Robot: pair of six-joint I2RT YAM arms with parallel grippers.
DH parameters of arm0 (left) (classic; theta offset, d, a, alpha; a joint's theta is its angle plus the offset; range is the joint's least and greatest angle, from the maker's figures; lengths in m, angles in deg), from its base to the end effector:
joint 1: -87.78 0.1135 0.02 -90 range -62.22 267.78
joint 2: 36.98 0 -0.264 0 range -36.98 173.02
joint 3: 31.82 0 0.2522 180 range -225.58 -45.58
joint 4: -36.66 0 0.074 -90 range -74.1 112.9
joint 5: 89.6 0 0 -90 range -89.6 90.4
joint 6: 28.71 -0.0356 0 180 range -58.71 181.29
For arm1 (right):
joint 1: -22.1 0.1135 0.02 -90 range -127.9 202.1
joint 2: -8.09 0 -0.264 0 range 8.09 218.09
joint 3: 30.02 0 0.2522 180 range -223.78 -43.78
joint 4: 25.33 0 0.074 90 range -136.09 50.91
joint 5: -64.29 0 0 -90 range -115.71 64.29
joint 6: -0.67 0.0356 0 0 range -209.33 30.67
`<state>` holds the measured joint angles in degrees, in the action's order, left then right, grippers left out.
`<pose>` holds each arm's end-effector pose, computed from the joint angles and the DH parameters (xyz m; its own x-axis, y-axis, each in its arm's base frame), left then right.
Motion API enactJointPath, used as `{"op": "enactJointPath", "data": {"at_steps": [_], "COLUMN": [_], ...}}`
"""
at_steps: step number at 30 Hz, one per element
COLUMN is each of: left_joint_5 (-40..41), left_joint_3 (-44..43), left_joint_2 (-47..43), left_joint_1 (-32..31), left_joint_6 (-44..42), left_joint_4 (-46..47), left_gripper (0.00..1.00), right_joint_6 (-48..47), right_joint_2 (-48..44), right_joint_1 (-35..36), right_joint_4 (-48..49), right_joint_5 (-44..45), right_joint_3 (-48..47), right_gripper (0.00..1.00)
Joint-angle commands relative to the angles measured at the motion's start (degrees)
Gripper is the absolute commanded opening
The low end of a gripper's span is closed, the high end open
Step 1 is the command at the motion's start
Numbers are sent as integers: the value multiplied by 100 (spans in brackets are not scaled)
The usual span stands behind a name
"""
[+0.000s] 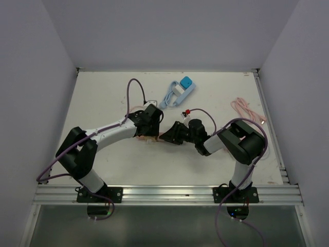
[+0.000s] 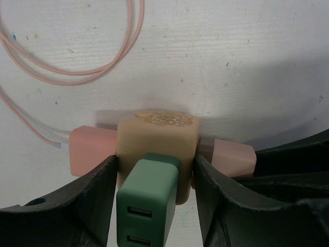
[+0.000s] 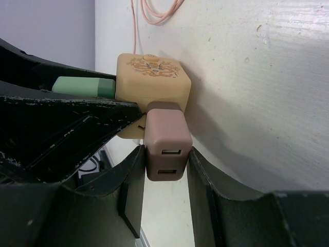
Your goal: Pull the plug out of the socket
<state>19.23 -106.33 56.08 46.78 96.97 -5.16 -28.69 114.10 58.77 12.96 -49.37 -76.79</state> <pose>0.2539 -0.2055 0.2033 -0.8248 -0.0145 -0.5652 0.0239 0.9979 -0.0605 0.2492 0.2034 0.1124 -0.8794 0.3405 -0.3328 -0.1656 0.4366 0.8843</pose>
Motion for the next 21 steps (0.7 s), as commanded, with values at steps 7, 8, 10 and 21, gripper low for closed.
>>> {"op": "enactJointPath", "data": {"at_steps": [7,8,10,21], "left_joint_5": [956,982,1008,1333], "left_joint_3": [46,46,55,55], "left_joint_2": [169,178,204,310], "left_joint_1": [39,65,109,329], "left_joint_6": [317,351,360,440], "left_joint_4": [-376,-385,-420,-631], "left_gripper": [41,41,40,40], "right_joint_6": [53,140,272,563], "right_joint_2": [-64,-3,68,104], "right_joint_1": [-186,-195,-230,-485], "right_joint_4": [919,1025,1393,2037], "right_joint_5": [-314,-367,-429,-605], "right_joint_3": [410,479,541,831], "right_gripper": [0,0,0,0]}}
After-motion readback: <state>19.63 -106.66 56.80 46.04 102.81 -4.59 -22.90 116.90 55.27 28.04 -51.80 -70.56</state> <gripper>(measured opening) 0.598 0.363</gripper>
